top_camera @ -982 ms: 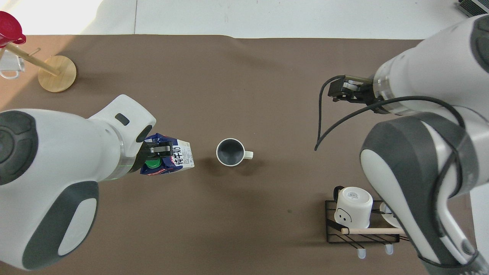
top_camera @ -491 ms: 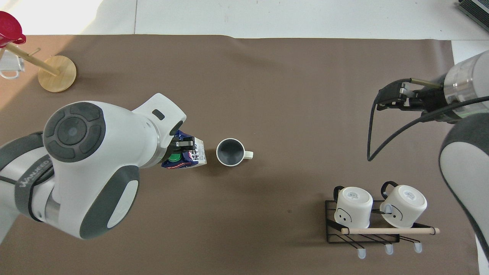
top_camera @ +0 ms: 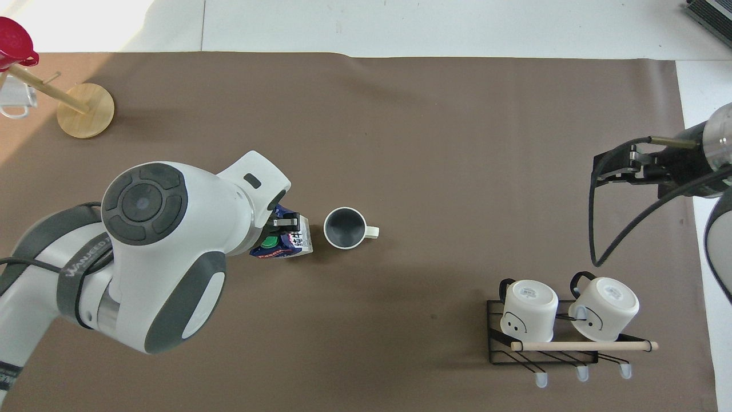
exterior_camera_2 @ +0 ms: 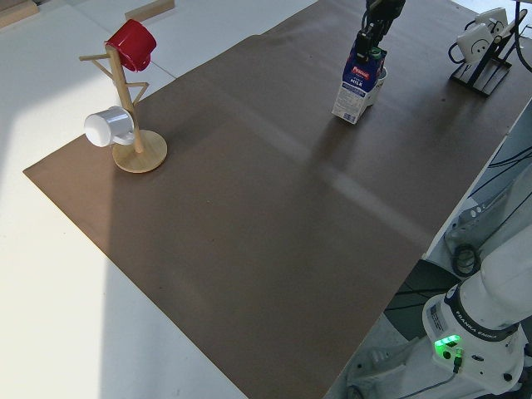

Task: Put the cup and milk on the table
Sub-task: 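Lower the carton beside the mug with the left gripper while the right gripper withdraws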

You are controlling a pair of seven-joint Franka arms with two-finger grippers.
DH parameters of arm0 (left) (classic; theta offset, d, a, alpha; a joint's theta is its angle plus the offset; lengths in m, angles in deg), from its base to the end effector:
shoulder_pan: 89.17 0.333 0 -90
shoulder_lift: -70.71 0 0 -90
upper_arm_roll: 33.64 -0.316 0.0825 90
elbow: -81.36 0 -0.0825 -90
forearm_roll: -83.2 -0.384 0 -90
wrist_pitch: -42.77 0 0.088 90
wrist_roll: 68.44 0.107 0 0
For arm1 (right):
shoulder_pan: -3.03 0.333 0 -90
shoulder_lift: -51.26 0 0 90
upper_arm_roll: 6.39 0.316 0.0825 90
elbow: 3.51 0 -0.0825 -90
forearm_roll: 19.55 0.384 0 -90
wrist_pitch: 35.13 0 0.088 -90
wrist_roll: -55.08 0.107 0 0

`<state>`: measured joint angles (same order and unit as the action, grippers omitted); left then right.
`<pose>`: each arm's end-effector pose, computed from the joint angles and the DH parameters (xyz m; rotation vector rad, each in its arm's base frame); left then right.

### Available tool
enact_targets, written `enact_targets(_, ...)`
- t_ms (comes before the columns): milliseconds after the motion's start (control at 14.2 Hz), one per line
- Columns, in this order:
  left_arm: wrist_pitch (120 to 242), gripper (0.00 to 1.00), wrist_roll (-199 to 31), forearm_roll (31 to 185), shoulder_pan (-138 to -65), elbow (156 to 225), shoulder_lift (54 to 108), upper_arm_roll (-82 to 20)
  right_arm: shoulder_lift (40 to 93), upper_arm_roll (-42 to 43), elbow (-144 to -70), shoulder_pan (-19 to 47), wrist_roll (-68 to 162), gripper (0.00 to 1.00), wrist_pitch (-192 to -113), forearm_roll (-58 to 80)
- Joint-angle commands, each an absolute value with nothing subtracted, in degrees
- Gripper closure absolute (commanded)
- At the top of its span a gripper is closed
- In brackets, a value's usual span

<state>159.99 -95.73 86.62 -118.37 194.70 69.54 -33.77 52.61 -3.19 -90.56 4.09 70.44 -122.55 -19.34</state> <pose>0.4878 -0.2749 0.4834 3.0511 -0.0093 0.0794 0.5561 0.0414 0.6317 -3.1248 0.3034 0.0277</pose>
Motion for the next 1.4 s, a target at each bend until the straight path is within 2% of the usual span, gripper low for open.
enact_targets(0,163.8,0.52,-97.3,86.0,-119.7,197.5,69.1,-34.8,51.3,-3.1,-91.9,3.5,68.3,0.00,-121.7,-19.7)
enact_targets(351,163.7,0.50,-97.5,85.0,-119.6,197.5,69.9,-34.8,50.4,-3.1,-92.2,3.3,65.5,0.00,-120.6,-21.3)
enact_targets(491,163.4,0.08,-97.7,85.0,-119.6,197.5,69.9,-34.8,49.9,-3.1,-92.4,3.2,65.5,0.00,-120.5,-21.4)
enact_targets(561,163.3,0.00,-97.8,85.0,-119.7,197.5,69.9,-34.8,50.0,-3.1,-92.3,2.9,65.9,0.00,-121.1,-21.3)
enact_targets(772,161.2,0.00,-97.5,85.0,-119.3,195.0,69.1,-34.8,50.5,-3.1,-91.7,2.1,66.0,0.00,-120.9,-20.0)
enact_targets(982,149.6,0.00,-96.0,84.9,-118.1,186.1,68.7,-35.6,50.5,-3.1,-91.7,2.0,66.0,0.00,-120.9,-20.0)
enact_targets(1123,144.5,0.00,-90.4,85.0,-114.8,181.7,68.4,-35.4,50.5,-3.1,-91.7,1.9,66.0,0.00,-120.9,-20.0)
enact_targets(1333,140.6,0.00,-81.6,85.0,-109.1,180.5,65.9,-35.6,50.5,-3.1,-91.7,1.9,66.0,0.00,-120.9,-20.0)
